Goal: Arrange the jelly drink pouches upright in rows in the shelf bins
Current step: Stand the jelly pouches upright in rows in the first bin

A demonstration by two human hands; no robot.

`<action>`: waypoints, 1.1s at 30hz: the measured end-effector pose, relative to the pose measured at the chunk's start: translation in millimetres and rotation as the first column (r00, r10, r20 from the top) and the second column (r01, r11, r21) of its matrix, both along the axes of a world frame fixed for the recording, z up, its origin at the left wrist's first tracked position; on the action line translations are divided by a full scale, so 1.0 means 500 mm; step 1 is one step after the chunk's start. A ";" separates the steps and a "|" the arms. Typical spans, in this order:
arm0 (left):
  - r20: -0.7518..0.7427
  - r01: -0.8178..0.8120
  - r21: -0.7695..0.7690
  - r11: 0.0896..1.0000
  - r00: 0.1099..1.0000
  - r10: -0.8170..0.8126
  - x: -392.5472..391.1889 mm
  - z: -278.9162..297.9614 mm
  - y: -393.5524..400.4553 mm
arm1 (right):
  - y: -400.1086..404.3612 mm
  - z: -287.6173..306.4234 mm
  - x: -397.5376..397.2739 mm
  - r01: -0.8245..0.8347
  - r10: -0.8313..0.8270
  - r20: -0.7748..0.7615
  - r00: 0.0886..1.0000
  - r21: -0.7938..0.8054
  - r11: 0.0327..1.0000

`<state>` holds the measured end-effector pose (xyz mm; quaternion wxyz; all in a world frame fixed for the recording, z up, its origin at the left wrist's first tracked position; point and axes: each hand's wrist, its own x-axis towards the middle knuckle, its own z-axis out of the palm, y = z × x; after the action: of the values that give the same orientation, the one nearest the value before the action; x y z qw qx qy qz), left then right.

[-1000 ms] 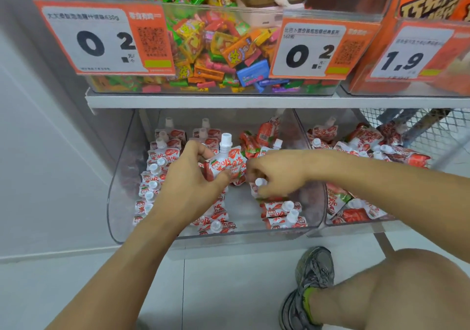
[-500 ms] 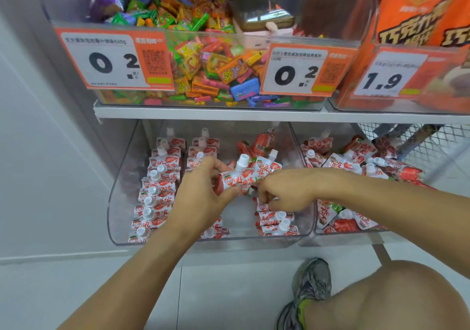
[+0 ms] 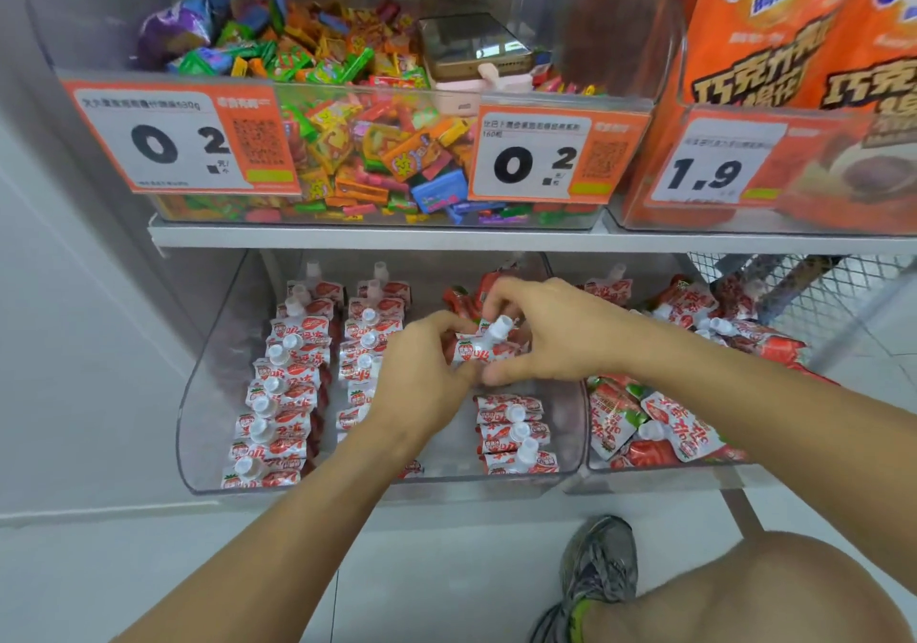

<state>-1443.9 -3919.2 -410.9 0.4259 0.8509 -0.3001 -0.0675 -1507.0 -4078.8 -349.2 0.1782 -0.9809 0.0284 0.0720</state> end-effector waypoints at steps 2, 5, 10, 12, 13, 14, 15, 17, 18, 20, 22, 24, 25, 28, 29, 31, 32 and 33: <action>0.028 0.004 -0.026 1.000 1.000 -0.003 -0.008 0.000 -0.006 | -0.005 -0.003 0.002 -0.039 0.040 0.038 0.998 -0.035 0.999; 0.037 -0.028 -0.082 0.996 0.999 0.031 -0.031 -0.012 -0.009 | -0.016 0.000 0.000 -0.017 0.044 0.126 0.991 -0.208 0.978; -0.022 0.057 0.030 0.998 0.998 -0.056 -0.082 -0.025 0.009 | -0.013 -0.020 0.006 -0.108 0.109 -0.019 0.994 -0.354 0.929; -0.101 0.167 0.151 0.974 0.983 -0.152 -0.100 -0.040 0.017 | 0.005 -0.043 0.016 -0.201 0.157 -0.132 0.979 -0.460 0.865; -0.111 0.198 0.189 0.962 0.978 -0.179 -0.106 -0.044 0.019 | 0.014 -0.050 0.020 -0.238 0.160 -0.195 0.968 -0.495 0.836; -0.104 0.205 0.202 0.958 0.977 -0.188 -0.109 -0.045 0.020 | 0.019 -0.058 0.028 -0.259 0.150 -0.245 0.958 -0.512 0.819; -0.101 0.201 0.199 0.959 0.978 -0.184 -0.110 -0.044 0.019 | 0.021 -0.062 0.038 -0.269 0.135 -0.282 0.950 -0.522 0.810; -0.145 0.189 0.173 0.967 0.976 -0.165 -0.106 -0.041 0.015 | 0.021 -0.063 0.057 -0.293 0.139 -0.335 0.932 -0.469 0.833; -0.183 0.189 0.168 0.967 0.970 -0.158 -0.102 -0.039 0.014 | 0.020 -0.066 0.065 -0.300 0.155 -0.347 0.925 -0.416 0.858; -0.226 0.192 0.179 0.965 0.963 -0.149 -0.096 -0.035 0.010 | 0.022 -0.074 0.073 -0.291 0.164 -0.372 0.914 -0.319 0.902; -0.239 0.157 0.175 0.972 0.965 -0.113 -0.093 -0.033 0.006 | 0.026 -0.088 0.081 -0.279 0.150 -0.374 0.915 -0.317 0.907; -0.243 0.105 0.155 0.982 0.968 -0.066 -0.092 -0.033 -0.003 | 0.023 -0.095 0.090 -0.253 0.106 -0.385 0.917 -0.355 0.900; -0.232 0.087 0.142 0.986 0.971 -0.053 -0.095 -0.031 -0.006 | 0.022 -0.091 0.092 -0.238 0.083 -0.406 0.910 -0.349 0.906; -0.194 0.086 0.106 0.991 0.979 -0.064 -0.101 -0.021 -0.006 | 0.030 -0.086 0.098 -0.269 0.076 -0.518 0.852 -0.309 0.912; -0.195 0.100 0.113 0.989 0.978 -0.076 -0.100 -0.019 -0.003 | 0.034 -0.086 0.100 -0.290 0.082 -0.553 0.829 -0.301 0.908; -0.232 0.127 0.140 0.982 0.968 -0.092 -0.094 -0.019 0.006 | 0.040 -0.085 0.104 -0.319 0.095 -0.600 0.794 -0.279 0.906; -0.258 0.142 0.160 0.977 0.961 -0.098 -0.091 -0.022 0.012 | 0.039 -0.083 0.105 -0.321 0.096 -0.618 0.780 -0.265 0.909; -0.271 0.160 0.195 0.968 0.957 -0.104 -0.088 -0.023 0.018 | 0.036 -0.080 0.105 -0.315 0.090 -0.630 0.771 -0.255 0.914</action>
<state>-1488.0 -3910.2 -422.4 0.3613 0.8538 -0.2894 -0.2384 -1454.5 -4061.0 -389.2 -0.0247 -0.9183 -0.0117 0.3949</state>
